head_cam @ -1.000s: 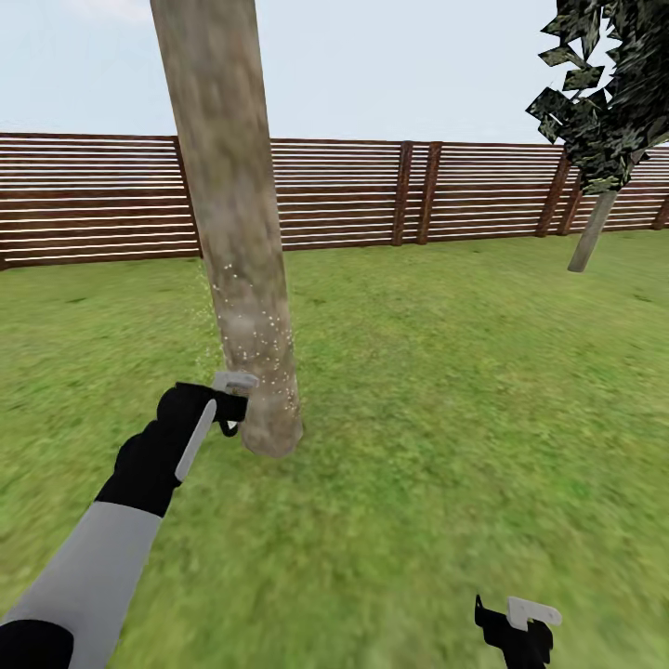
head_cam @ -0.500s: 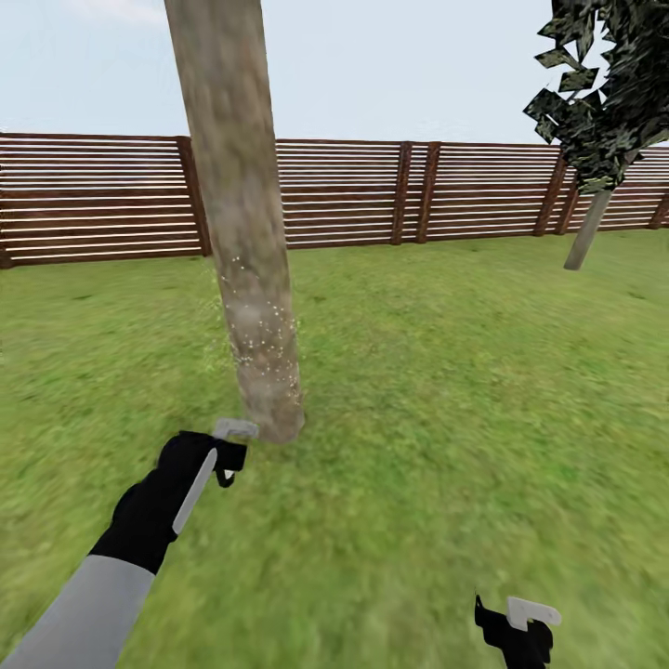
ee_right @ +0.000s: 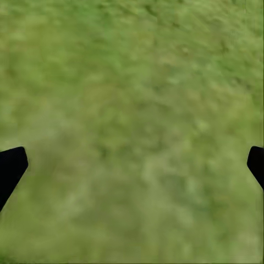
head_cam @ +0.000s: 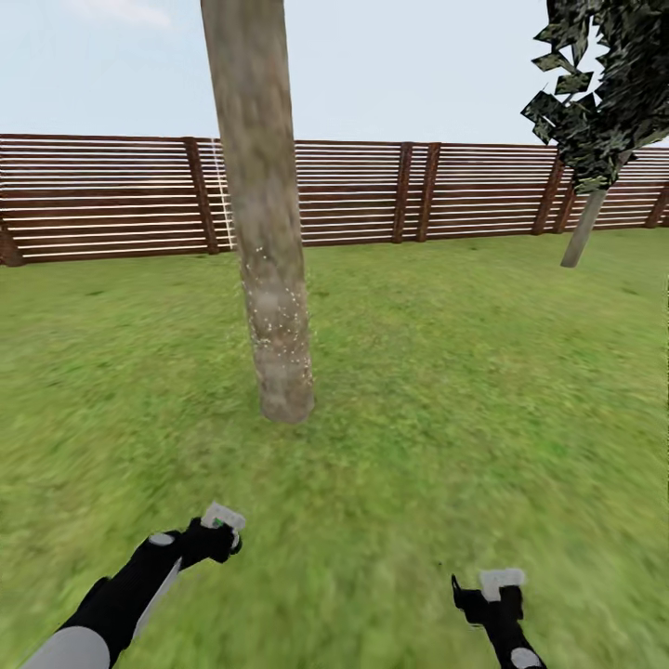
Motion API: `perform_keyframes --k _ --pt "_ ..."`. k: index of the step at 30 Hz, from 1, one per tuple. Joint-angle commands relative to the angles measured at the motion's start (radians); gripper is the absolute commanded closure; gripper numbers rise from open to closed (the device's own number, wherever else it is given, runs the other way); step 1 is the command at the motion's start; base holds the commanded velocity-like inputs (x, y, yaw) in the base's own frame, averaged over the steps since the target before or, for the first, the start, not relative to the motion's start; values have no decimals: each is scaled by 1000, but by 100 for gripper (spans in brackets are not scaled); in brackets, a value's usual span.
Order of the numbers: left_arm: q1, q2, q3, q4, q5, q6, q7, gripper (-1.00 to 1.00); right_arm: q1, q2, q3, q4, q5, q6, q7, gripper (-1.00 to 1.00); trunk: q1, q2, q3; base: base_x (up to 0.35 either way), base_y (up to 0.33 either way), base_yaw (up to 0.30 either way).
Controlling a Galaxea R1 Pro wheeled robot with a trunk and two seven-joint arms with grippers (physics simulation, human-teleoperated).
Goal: In the garden, pick up the pesticide atomizer on the floor and spray pesticide onto both trees until each tree trunk is fully covered.
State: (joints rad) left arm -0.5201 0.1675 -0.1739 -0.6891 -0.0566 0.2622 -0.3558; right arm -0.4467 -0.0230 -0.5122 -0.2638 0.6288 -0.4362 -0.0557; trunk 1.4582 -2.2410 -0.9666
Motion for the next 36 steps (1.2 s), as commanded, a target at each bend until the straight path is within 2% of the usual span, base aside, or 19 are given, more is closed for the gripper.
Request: perform_keyframes --k 1,2,3,4,6,8,9,13,19,22,24,25,26,28,29,31,32,34,36 --pt "0 19 0 0 -51 -28 -98 100 -35 18 28 -17 9 3 41 -100 0 0 0 -330 104 0" --pt "0 30 2 0 -124 -41 -187 100 -97 38 120 -33 29 19 212 -100 0 0 0 -206 45 0" --pt "0 32 1 0 -154 -43 -210 100 -140 46 168 -55 35 70 310 -100 0 0 0 -70 15 0" --pt "-1 33 1 0 -175 -44 -220 100 -182 73 189 -87 37 146 413 -100 0 0 0 -18 4 0" --pt "-1 33 0 0 -214 -44 -266 100 -209 113 196 -139 39 182 551 -100 0 0 0 -6 1 0" --pt "-4 34 2 0 -291 -44 -369 100 -215 126 207 -179 40 190 653 -100 0 0 0 -1 0 0" --pt "-6 35 4 0 -329 -45 -409 100 -216 128 238 -190 40 191 681 -100 0 0 0 0 0 0" --pt "-17 15 -8 1 -347 -51 -420 100 -220 151 249 -179 35 212 696 -100 0 0 0 0 0 0" --pt "-9 42 8 -32 -338 -31 -409 100 -218 183 215 -212 0 193 666 -100 0 0 0 0 0 0" --pt "-8 43 8 -49 -332 -31 -423 100 -217 181 198 -222 -18 191 666 -100 0 0 0 0 0 0" --pt "-16 43 9 -60 -337 -30 -435 100 -217 181 205 -221 -29 192 671 -100 0 0 0 0 0 0" --pt "-27 42 8 -75 -338 -30 -576 100 -217 182 211 -221 -36 192 672 -100 0 0 0 0 0 0" --pt "-43 42 7 -71 -338 -30 -589 100 -217 182 240 -221 -35 192 680 -100 0 0 0 0 0 0" --pt "-67 34 4 -67 -341 -16 -600 100 -218 182 385 -231 -34 194 755 -100 0 0 0 0 0 0" --pt "-78 28 0 -66 -342 -7 -604 100 -219 183 421 -246 -34 195 775 -100 0 0 0 0 0 0" --pt "-103 24 -45 -66 -343 1 -667 100 -220 184 452 -268 -34 216 821 -100 0 0 0 0 0 0" --pt "-113 23 -63 -66 -344 0 -692 100 -225 185 457 -273 -33 228 886 -100 0 0 0 0 0 0" --pt "-118 22 -84 -66 -344 -4 -707 100 -229 184 460 -288 -31 234 939 -100 0 0 0 0 0 0" --pt "-125 22 -100 -67 -344 -9 -714 100 -231 184 507 -299 -31 237 971 -100 0 0 0 0 0 0"
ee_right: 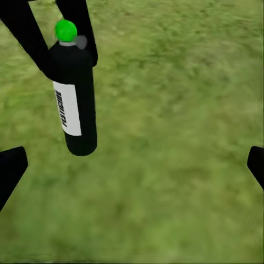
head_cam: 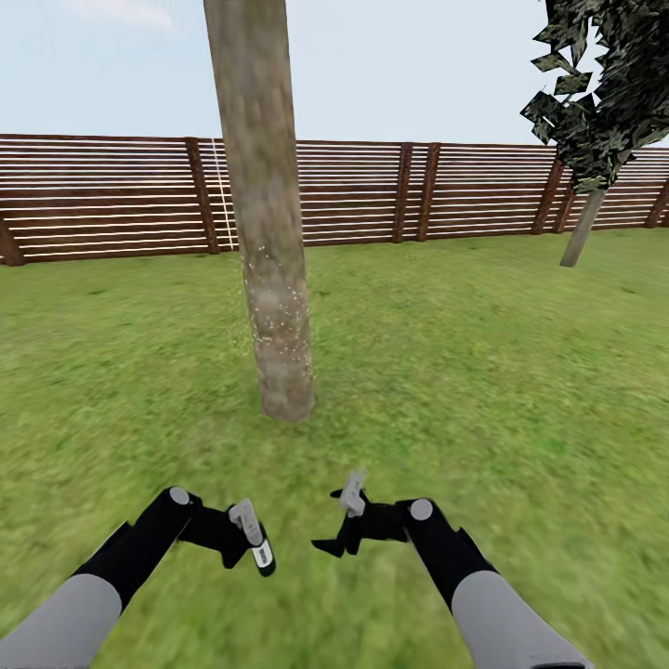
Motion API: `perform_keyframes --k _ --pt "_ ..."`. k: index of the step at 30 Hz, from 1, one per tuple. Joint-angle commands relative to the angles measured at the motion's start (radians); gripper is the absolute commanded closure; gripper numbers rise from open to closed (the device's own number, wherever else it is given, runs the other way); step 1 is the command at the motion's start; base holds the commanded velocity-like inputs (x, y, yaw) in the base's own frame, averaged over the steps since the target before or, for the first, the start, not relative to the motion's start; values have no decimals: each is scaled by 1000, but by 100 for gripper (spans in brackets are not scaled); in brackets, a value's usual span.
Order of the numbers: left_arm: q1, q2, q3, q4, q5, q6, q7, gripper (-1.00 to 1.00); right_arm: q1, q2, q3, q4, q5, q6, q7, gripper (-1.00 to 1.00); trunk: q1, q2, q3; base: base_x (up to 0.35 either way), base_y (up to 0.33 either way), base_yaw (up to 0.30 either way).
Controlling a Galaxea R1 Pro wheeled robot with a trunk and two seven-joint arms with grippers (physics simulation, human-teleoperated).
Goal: In the garden, pick up the pesticide atomizer on the floor and spray pesticide onto both trees until each tree trunk is fully covered.
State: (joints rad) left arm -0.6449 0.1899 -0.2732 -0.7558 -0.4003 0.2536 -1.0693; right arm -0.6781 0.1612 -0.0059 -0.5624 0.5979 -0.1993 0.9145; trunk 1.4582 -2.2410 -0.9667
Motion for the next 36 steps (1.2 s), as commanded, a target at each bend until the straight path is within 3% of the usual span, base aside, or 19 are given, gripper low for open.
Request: perform_keyframes --k 1,5,6,11,15,24,29,34,36 --pt "-3 0 -2 0 0 -2 -14 100 -1 0 31 -2 0 1 8 -100 0 0 0 0 0 0" --pt "-7 0 -4 -2 -2 -6 -45 100 -4 1 66 -6 -2 23 18 -100 0 0 0 0 0 0" --pt "-7 0 -4 -2 -2 -7 -46 100 -6 1 66 -7 -3 24 25 100 0 0 0 0 0 0" --pt "-7 -11 -4 -2 3 -37 -47 100 -9 4 69 -82 -3 69 105 100 0 0 0 0 0 0" --pt "-7 -30 -3 0 2 -66 -47 100 -9 6 69 -106 -4 73 111 100 0 0 0 0 0 0" --pt "-7 -105 3 0 12 -65 -46 100 -9 9 69 -163 -7 114 132 100 0 0 0 0 0 0" --pt "-9 -132 7 -2 21 -63 -45 100 -9 10 70 -186 -8 118 145 100 0 0 0 0 0 0" --pt "-23 -139 10 -1 24 -61 -44 100 -9 11 70 -194 -7 118 145 100 0 0 0 0 0 0" --pt "-32 -139 10 0 54 -61 -45 100 -9 11 70 -194 -8 118 145 100 0 0 0 0 0 0"
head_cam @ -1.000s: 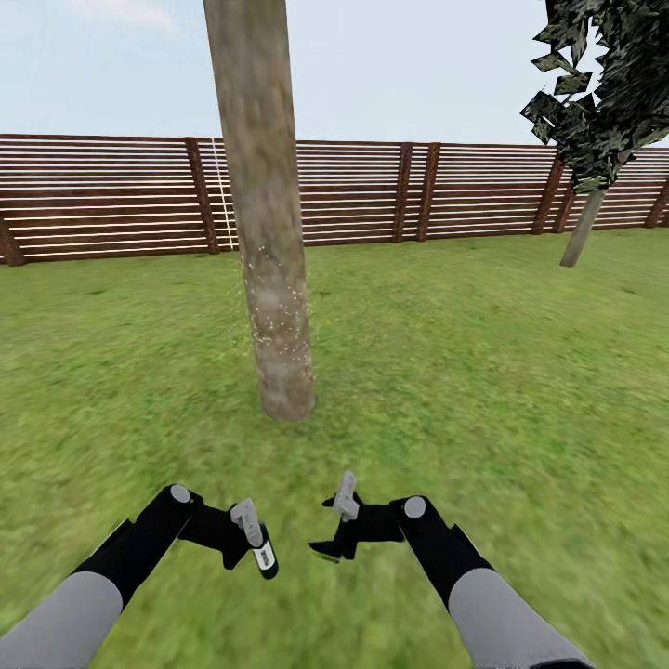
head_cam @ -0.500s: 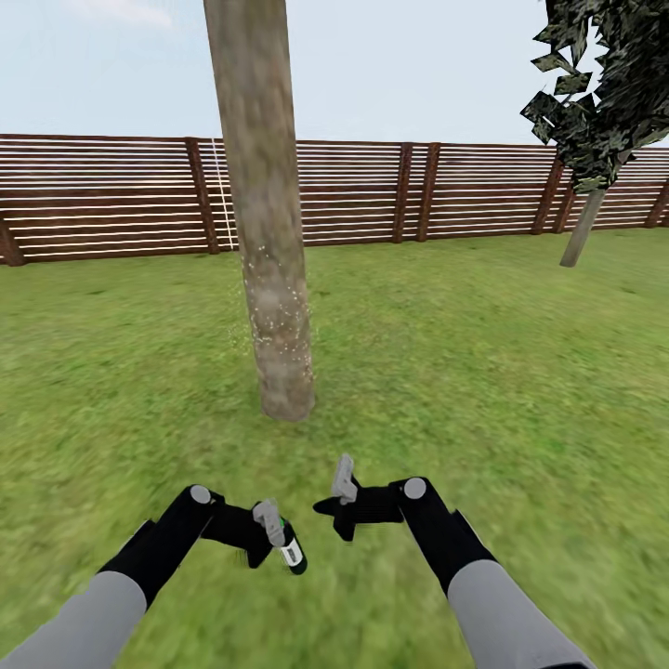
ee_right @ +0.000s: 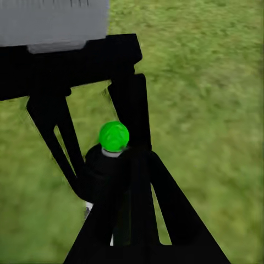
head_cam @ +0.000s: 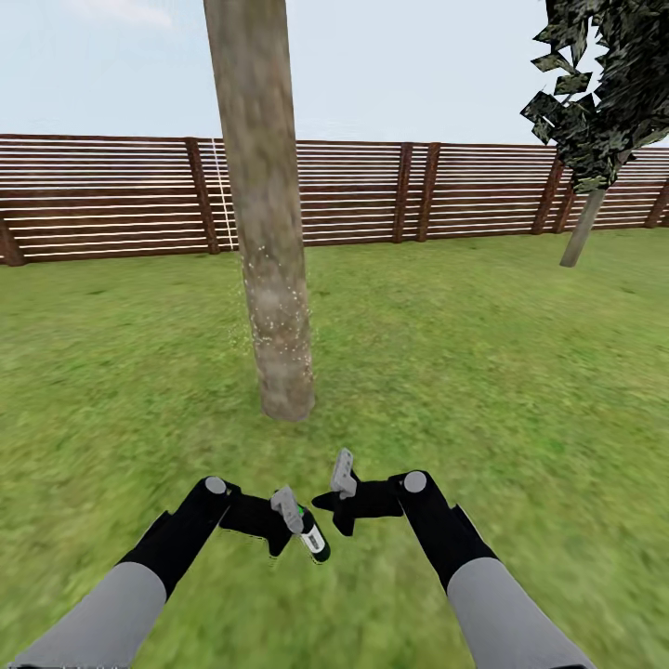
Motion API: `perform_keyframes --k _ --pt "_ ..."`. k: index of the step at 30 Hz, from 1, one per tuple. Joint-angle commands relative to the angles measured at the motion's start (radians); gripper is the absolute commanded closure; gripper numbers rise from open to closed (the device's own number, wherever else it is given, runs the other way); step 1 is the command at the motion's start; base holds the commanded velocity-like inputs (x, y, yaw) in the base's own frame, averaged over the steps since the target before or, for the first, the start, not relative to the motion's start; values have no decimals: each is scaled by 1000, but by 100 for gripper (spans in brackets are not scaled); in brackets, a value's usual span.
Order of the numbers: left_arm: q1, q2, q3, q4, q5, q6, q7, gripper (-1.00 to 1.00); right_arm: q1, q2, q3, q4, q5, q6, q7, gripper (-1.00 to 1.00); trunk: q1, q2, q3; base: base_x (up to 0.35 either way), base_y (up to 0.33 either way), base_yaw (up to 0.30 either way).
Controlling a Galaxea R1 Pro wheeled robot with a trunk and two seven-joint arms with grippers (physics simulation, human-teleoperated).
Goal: In the garden, pick up the pesticide atomizer on the floor and spray pesticide onto both trees until each tree trunk is fully covered.
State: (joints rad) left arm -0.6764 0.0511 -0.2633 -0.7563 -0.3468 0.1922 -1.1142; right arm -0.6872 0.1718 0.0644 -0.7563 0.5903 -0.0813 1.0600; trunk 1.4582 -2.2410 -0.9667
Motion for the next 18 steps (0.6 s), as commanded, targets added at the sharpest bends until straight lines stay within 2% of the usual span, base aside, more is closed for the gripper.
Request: perform_keyframes --k 1,12,18 --pt "-3 0 0 0 12 0 -1 100 0 0 0 0 0 0 0 100 0 0 0 0 0 0" --pt "-7 -26 -1 1 23 4 1 100 0 1 0 -2 0 0 0 100 0 0 0 0 0 0" --pt "-15 -28 0 2 25 4 2 100 0 2 0 -1 0 0 0 100 0 0 0 0 0 0"
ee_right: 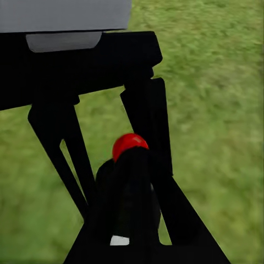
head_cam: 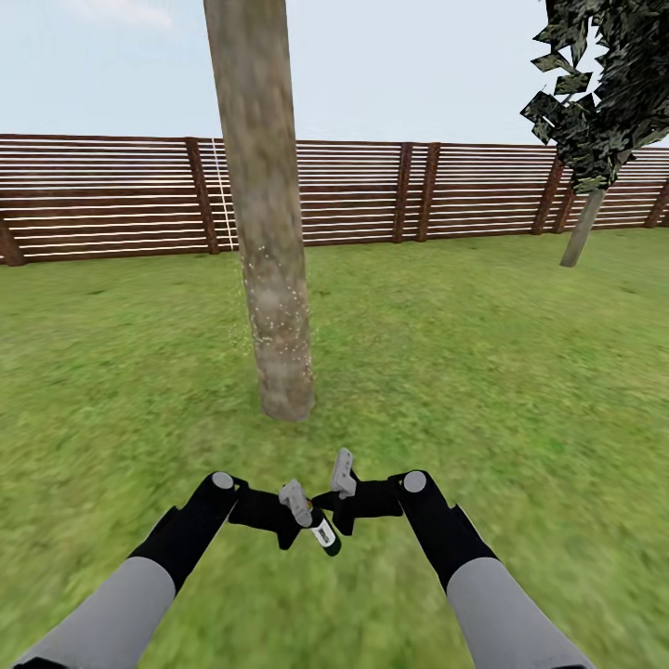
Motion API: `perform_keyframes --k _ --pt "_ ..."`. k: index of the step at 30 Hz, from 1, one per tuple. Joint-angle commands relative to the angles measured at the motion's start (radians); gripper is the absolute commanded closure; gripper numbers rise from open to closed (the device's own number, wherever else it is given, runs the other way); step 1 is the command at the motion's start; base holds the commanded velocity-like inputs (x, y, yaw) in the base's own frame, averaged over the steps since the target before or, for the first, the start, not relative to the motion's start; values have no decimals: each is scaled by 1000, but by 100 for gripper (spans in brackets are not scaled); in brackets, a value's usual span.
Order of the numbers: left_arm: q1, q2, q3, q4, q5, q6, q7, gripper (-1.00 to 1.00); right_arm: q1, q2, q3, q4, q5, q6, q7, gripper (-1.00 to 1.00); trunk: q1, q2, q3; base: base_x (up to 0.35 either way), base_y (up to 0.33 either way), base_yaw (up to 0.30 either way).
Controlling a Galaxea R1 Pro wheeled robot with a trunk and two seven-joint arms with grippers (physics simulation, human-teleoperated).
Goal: In the garden, pick up the pesticide atomizer on the floor and spray pesticide onto both trees until each tree trunk is fully covered.
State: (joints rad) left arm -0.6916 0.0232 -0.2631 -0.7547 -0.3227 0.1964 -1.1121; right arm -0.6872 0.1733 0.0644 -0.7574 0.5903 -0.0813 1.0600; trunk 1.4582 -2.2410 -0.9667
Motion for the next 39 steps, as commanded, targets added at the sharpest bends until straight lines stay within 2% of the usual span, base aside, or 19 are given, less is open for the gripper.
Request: perform_keyframes --k 1,6,8,10,11,12,14,19,20,25,27,28,29,30,31,32,33,35,39 --pt "0 0 0 0 1 0 -1 100 0 0 0 0 0 0 0 100 0 0 0 0 0 0" --pt "-1 10 -1 28 -2 -4 -2 100 0 0 0 0 0 0 0 100 0 0 0 0 0 0" --pt "-8 22 1 45 -3 -10 -2 100 0 0 0 0 0 0 0 100 0 0 0 0 0 0" --pt "-9 53 6 48 -4 -11 -4 100 0 0 0 0 0 0 0 100 0 0 0 0 0 0" --pt "-8 75 7 49 -3 -12 -5 100 0 0 0 0 0 0 0 100 0 0 0 0 0 0" --pt "-8 125 8 49 -1 -12 -6 100 0 -1 0 0 0 0 0 100 0 0 0 0 0 0" --pt "-5 184 8 49 -2 -13 -6 100 0 -1 0 0 0 0 0 100 0 0 0 0 0 0" --pt "1 315 9 60 -4 -58 -6 100 0 -4 0 1 0 0 0 100 0 0 0 0 0 0" --pt "1 330 10 77 -4 -63 -6 100 0 -4 -1 1 0 -1 0 -100 0 0 0 0 0 0" --pt "3 372 10 101 -8 -84 8 100 1 -11 -16 7 2 -4 -31 -100 0 0 0 0 0 0" --pt "3 376 40 134 -6 -82 105 100 7 -21 -132 27 1 -6 -194 -100 0 0 0 0 0 0" --pt "3 373 72 170 -2 -82 198 100 14 -26 -233 56 1 -6 -270 -100 0 0 0 0 0 0" --pt "3 368 96 219 12 -82 265 100 27 -48 -355 94 2 -6 -353 -100 0 0 0 0 0 0" --pt "3 363 112 255 38 -83 291 100 33 -67 -454 119 2 -6 -428 -100 0 0 0 0 0 0" --pt "3 358 139 337 132 -85 407 100 46 -89 -657 164 6 -7 -586 -100 0 0 0 0 0 0" --pt "3 351 142 399 173 -98 543 100 92 -89 -680 169 6 -10 -633 -100 0 0 0 0 0 0" --pt "4 344 143 455 233 -160 653 100 128 -86 -684 171 6 -16 -716 -100 0 0 0 0 0 0" --pt "5 323 142 566 322 -282 803 100 190 -82 -685 175 5 -75 -832 -100 0 0 0 0 0 0" --pt "33 250 143 628 346 -319 948 100 275 -81 -688 175 1 -168 -892 -100 0 0 0 0 0 0"
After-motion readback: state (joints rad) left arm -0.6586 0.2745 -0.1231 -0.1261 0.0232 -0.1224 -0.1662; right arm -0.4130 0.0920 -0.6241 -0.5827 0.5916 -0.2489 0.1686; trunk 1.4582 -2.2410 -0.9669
